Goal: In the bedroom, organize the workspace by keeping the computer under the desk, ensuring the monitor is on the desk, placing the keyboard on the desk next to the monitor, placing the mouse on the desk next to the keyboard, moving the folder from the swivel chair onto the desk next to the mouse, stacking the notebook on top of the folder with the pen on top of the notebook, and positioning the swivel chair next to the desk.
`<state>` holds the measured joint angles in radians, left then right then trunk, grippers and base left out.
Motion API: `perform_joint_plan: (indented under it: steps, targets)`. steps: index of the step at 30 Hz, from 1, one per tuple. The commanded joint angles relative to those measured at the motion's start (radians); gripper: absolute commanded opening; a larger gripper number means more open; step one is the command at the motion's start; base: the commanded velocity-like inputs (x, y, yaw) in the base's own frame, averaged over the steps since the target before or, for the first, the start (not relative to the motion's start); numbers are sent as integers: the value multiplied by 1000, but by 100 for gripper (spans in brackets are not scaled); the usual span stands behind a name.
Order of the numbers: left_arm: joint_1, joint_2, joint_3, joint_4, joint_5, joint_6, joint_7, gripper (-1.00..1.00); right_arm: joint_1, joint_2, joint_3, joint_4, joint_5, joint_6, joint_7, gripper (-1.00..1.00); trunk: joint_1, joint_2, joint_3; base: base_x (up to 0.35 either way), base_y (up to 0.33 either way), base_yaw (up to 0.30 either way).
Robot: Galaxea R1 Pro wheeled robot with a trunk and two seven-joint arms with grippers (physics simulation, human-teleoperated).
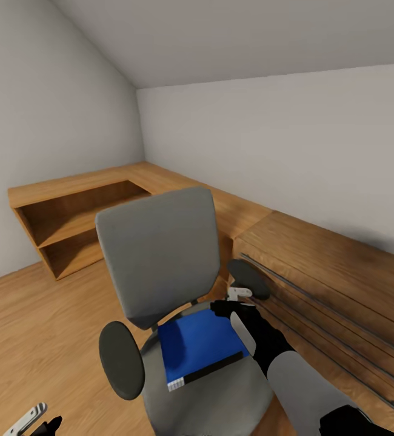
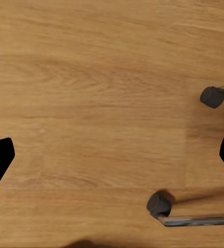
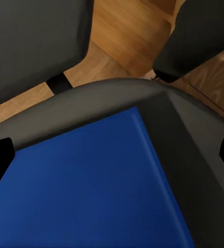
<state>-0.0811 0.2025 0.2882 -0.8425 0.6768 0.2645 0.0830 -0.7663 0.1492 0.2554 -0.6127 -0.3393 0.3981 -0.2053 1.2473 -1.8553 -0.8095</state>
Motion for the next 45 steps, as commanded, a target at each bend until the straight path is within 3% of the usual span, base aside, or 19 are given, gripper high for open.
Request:
perform_joint_plan:
  steps: [1, 35, 45]
  targets:
    - [0, 0, 0, -2, 11, 5, 6, 100, -1, -1, 5, -1, -10, 2, -10, 100, 4, -8, -4, 0, 0, 0]
    - [0, 0, 0, -2, 10, 6, 6, 100, -1, -2, 5, -1, -13, -2, -8, 100, 134, -246, -111, 0, 0, 0]
    - [0, 0, 0, -2, 10, 6, 1, 100, -1, -2, 5, -1, -13, -2, -8, 100, 134, -246, -111, 0, 0, 0]
